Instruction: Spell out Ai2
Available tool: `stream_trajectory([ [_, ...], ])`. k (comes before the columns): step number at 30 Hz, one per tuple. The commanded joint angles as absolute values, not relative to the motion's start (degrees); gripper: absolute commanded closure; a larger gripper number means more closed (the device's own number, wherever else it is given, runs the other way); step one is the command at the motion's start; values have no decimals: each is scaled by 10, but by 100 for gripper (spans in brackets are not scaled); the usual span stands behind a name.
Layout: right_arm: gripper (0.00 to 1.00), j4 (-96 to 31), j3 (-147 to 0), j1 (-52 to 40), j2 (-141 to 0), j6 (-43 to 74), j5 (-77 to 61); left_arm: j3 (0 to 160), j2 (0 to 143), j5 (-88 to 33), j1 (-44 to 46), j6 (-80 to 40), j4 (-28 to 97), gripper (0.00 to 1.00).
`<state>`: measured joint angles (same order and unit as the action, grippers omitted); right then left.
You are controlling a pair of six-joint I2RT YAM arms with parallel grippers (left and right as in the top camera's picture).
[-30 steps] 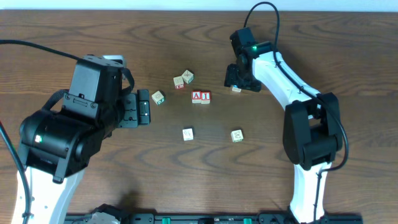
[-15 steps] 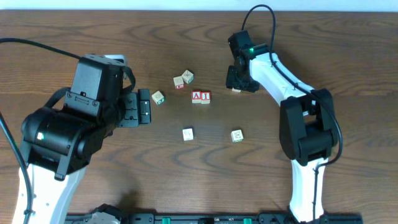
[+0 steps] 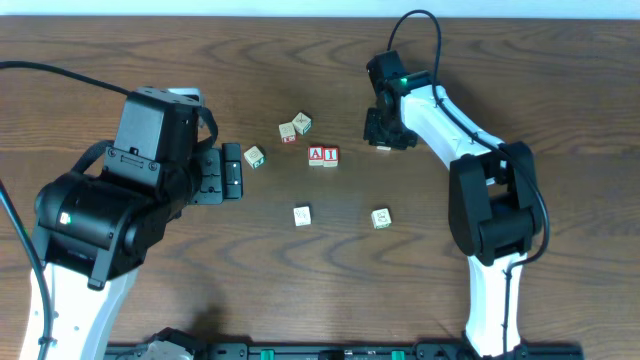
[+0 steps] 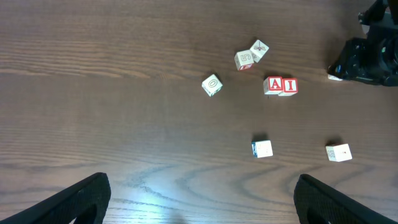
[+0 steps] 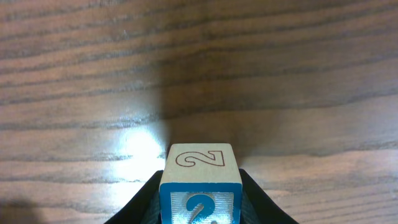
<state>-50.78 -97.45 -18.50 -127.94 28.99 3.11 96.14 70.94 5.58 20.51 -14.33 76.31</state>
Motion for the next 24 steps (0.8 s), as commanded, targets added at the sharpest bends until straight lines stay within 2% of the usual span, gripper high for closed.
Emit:
stream_trajectory([
  [1,70,-517,-978,-187,-1249,279,20,967,711,63,205,-144,765,5],
  [4,72,-533,-978,-188,-1198,270,21,967,711,60,205,-144,765,5],
  [9,69,-571,-978,-188,-1083,247,21,967,711,59,205,-150,766,5],
  [14,72,-655,-978,-197,-962,245,43,967,711,55,206,-155,772,5],
  [17,69,-694,-977,-217,-901,234,52,967,711,49,205,-159,778,5],
  [21,75,-745,-960,-266,-834,257,70,967,711,34,206,-159,787,5],
  [24,75,-744,-902,-295,-792,284,80,967,711,31,206,-159,795,5],
])
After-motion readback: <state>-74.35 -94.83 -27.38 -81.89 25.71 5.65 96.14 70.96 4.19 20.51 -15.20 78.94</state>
